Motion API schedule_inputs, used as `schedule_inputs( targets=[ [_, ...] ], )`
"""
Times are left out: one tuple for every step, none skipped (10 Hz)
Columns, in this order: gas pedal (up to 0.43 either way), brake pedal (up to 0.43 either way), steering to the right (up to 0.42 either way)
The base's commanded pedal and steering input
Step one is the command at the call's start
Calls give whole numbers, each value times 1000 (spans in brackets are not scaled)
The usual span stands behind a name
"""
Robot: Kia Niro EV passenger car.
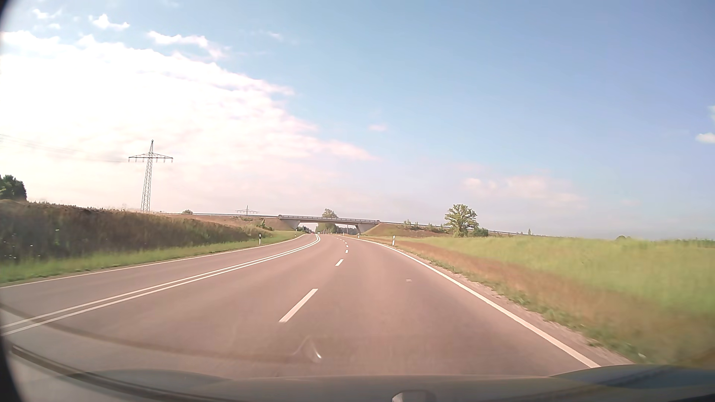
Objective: Follow the waypoints while adhering to traffic rules and regulations
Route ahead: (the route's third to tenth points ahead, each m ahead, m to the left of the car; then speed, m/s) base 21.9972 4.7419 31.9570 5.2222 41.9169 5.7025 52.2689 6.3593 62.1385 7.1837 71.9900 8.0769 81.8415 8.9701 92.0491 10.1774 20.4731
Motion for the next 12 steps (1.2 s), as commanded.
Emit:
schedule_inputs(
  targets=[
    [260, 0, -9],
    [260, 0, -8],
    [260, 0, -8],
    [260, 0, -8],
    [260, 0, -8],
    [260, 0, -8],
    [260, 0, -8],
    [260, 0, -8],
    [260, 0, -8],
    [260, 0, -8],
    [260, 0, -8],
    [260, 0, -9]
  ],
)
